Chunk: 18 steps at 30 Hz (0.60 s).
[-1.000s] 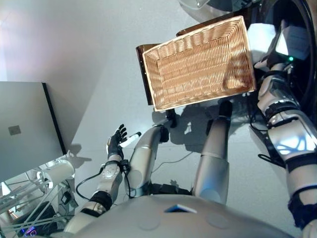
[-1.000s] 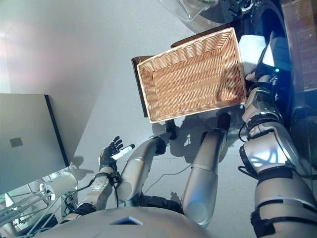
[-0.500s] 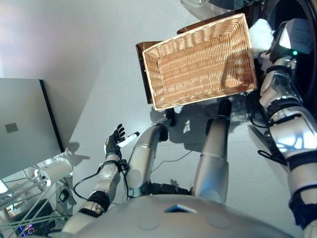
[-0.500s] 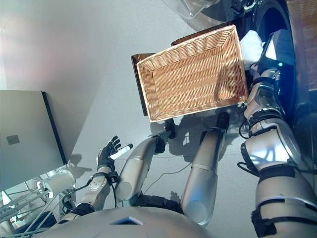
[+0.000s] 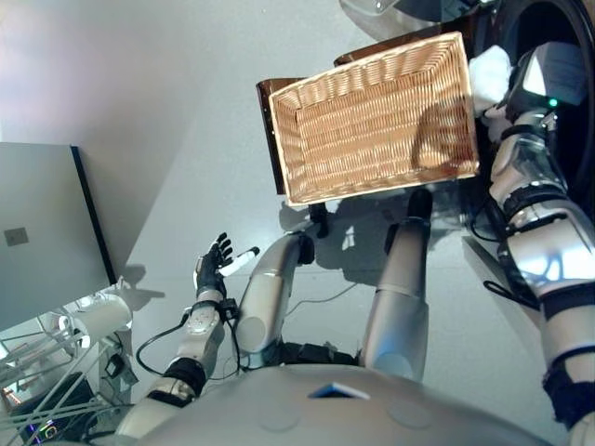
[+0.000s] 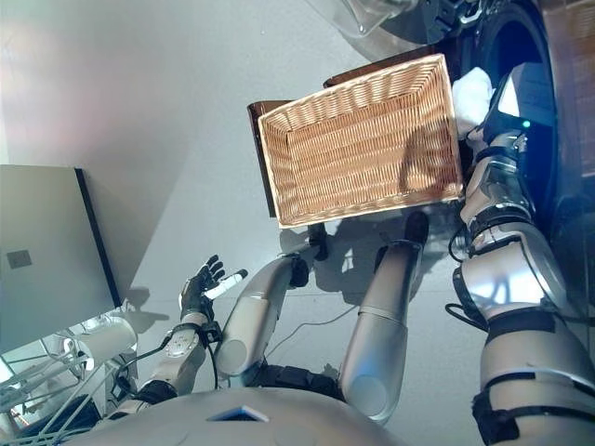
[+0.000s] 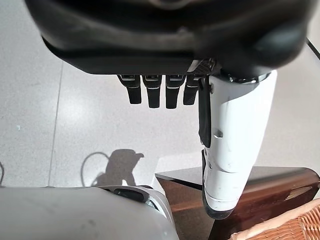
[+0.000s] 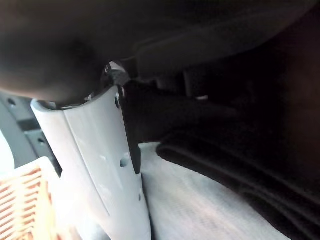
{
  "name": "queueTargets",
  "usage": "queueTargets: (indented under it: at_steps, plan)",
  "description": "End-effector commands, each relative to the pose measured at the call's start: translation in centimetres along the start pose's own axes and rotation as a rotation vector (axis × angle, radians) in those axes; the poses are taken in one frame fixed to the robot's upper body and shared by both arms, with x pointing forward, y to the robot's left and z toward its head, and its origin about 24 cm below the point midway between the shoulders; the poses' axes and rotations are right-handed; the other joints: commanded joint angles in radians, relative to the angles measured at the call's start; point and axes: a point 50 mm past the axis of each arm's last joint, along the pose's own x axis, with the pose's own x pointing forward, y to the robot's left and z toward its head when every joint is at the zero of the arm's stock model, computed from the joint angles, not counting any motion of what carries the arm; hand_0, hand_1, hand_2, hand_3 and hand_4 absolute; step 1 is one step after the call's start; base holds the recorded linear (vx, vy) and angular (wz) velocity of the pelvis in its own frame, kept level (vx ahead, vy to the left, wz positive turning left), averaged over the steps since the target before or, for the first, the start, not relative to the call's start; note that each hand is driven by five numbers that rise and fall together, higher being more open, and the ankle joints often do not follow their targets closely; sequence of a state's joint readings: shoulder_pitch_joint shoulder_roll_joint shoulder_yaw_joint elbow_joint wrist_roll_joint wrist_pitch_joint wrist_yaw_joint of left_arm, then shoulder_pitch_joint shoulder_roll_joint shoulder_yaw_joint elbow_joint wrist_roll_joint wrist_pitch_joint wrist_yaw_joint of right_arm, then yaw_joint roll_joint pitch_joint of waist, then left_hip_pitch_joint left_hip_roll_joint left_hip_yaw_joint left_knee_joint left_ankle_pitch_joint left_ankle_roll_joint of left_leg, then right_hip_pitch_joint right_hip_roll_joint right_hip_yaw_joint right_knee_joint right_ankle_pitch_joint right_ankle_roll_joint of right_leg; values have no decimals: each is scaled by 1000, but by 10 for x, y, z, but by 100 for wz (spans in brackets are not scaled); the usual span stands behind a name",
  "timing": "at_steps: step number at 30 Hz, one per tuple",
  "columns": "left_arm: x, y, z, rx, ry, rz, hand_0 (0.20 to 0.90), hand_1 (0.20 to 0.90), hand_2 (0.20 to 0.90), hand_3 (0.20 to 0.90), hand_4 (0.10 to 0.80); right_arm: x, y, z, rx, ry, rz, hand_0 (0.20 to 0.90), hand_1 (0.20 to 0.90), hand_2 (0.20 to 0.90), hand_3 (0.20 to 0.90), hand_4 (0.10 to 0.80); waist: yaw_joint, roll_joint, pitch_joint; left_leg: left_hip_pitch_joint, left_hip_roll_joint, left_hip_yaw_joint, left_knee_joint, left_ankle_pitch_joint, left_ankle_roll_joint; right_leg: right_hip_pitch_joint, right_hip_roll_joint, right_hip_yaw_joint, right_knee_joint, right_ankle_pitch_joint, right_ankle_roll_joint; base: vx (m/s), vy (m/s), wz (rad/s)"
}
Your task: Pick up the clothes and place them into the washing machine
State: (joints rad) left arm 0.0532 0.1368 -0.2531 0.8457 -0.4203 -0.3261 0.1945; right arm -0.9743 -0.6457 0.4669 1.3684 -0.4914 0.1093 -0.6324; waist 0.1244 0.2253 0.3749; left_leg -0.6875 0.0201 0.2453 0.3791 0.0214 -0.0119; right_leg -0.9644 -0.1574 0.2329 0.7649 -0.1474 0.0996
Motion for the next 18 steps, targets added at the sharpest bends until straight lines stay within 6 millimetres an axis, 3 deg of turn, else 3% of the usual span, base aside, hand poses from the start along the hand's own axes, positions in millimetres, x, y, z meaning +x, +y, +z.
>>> queueTargets:
  at_steps: [1,3,4,7,14,18]
  plan:
    - [-8,56,-6,65,22,158,900,900,900,900,800,-1,-2,-34,269,214,-40,200,200,200,200,300,-3,11,-51,-74,22,3,80,-55,-46,46,3,5,-104,39,-75,36,21,0]
    - [-8,59,-8,73,31,172,900,900,900,900,800,-1,-4,-46,588,387,-95,200,200,200,200,300,-6,21,-54,-74,24,11,63,-28,-36,44,5,4,-120,66,-75,-60,21,-1]
    - [-8,60,-7,74,32,172,900,900,900,900,800,-2,-4,-46,588,388,-94,200,200,200,200,300,-4,21,-55,-73,24,12,63,-28,-36,44,6,4,-120,66,-75,-70,6,0]
    - [-10,67,-11,90,58,194,900,900,900,900,800,-3,-5,-59,952,557,-163,200,200,200,200,300,-5,27,-62,-64,22,10,56,-28,-36,50,7,2,-118,56,-74,0,0,0]
    - [-12,65,-17,106,85,180,900,900,900,900,800,4,-21,-60,1435,638,-327,200,200,200,200,300,-8,39,-70,-51,19,13,41,-27,-36,56,5,6,-120,46,-69,4,2,-1]
    - [-14,60,-21,109,105,157,900,900,900,900,800,4,-22,-63,1622,687,-363,200,200,200,200,300,-5,45,-73,-50,18,14,38,-26,-36,57,4,5,-122,45,-67,4,2,-2]
